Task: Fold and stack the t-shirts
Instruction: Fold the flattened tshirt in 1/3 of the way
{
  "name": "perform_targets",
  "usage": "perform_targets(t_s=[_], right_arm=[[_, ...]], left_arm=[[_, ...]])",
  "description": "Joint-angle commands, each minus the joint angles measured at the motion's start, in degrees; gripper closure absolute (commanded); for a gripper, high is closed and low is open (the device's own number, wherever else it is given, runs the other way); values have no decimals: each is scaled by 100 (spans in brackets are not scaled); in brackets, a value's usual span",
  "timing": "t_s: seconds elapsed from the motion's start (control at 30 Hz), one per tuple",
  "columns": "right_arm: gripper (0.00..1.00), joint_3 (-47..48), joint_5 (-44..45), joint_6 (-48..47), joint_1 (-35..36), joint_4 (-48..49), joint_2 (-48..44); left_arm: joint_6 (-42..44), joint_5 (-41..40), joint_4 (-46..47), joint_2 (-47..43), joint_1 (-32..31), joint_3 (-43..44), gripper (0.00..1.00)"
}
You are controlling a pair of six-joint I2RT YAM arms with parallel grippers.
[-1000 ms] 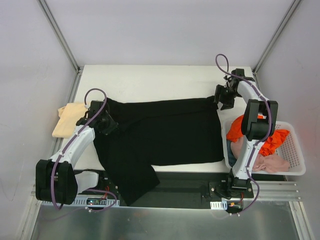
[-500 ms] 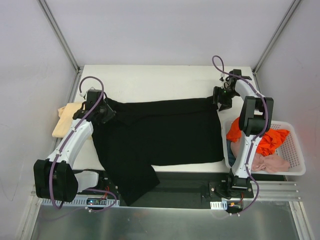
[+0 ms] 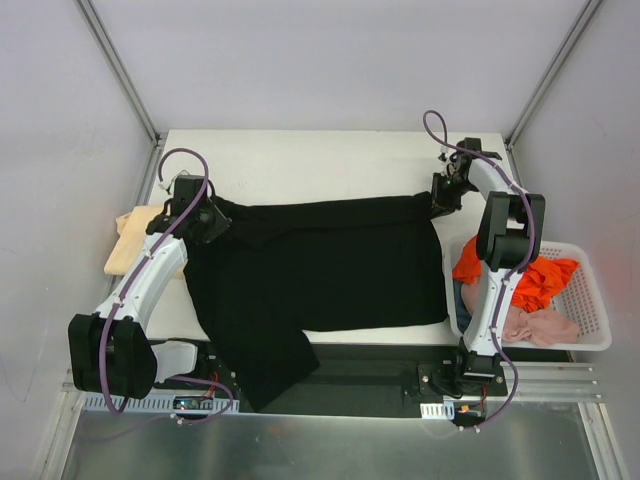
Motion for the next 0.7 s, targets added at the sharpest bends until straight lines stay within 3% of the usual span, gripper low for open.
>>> perform_targets(t_s=[0.0, 0.1, 0.17, 0.33, 0.67], right_arm=[[82, 129, 172, 69, 28, 44, -343], [84, 155, 251, 78, 37, 1, -369], [78, 182, 382, 60, 46, 0, -396], [76, 287, 673, 60, 46, 0, -431], [80, 524, -3, 131, 55, -123, -466]], left_arm=[[164, -140, -17, -47, 35, 249, 100], [190, -157, -9, -65, 44, 275, 100], [208, -157, -17, -65, 44, 275, 100], [234, -166, -17, -30, 44, 319, 100], [278, -193, -17, 5, 44, 363, 100]])
